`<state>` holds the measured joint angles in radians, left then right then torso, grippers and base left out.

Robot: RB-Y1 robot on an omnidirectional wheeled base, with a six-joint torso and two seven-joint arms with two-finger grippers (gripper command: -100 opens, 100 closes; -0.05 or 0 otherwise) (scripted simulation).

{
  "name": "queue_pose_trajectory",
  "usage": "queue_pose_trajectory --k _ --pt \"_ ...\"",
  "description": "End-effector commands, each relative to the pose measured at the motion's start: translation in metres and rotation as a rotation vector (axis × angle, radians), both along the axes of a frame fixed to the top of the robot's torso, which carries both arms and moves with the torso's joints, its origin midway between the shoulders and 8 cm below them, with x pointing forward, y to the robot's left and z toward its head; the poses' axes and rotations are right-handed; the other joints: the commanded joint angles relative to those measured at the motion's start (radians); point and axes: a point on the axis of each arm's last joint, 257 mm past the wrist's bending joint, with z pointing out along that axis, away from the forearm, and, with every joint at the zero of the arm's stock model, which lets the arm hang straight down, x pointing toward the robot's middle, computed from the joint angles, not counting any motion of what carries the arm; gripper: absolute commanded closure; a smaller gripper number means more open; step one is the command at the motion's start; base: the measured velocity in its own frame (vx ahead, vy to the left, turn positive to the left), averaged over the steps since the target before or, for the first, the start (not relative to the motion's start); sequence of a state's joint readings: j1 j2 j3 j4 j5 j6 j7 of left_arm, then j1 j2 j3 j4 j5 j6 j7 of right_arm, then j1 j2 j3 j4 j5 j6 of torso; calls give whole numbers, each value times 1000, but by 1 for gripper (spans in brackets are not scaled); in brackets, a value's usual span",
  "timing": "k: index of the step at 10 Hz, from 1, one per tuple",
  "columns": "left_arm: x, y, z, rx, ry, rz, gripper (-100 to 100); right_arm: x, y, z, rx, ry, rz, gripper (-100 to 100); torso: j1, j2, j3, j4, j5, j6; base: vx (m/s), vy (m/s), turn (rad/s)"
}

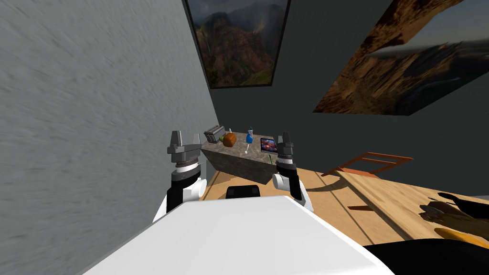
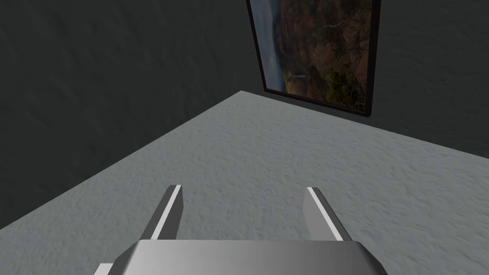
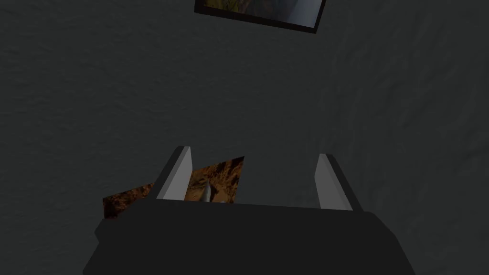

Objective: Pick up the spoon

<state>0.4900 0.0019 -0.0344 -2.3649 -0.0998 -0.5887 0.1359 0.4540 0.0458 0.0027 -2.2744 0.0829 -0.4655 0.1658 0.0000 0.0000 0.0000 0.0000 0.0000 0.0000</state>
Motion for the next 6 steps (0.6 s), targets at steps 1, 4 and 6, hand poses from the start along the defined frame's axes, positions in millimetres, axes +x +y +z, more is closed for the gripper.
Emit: queue_pose_trajectory --k 1,4,6 --pt "0 0 0 0 0 0 0 2 4 -2 -37 13 21 -100 0 0 0 0 0 0 -4 3 32" --pt "0 0 0 0 0 0 0 7 10 -9 -90 41 54 -100 0 1 0 0 0 0 -10 9 31" --pt "0 0 0 0 0 0 0 14 14 -19 -135 81 85 -100 0 1 0 0 0 0 -11 13 54"
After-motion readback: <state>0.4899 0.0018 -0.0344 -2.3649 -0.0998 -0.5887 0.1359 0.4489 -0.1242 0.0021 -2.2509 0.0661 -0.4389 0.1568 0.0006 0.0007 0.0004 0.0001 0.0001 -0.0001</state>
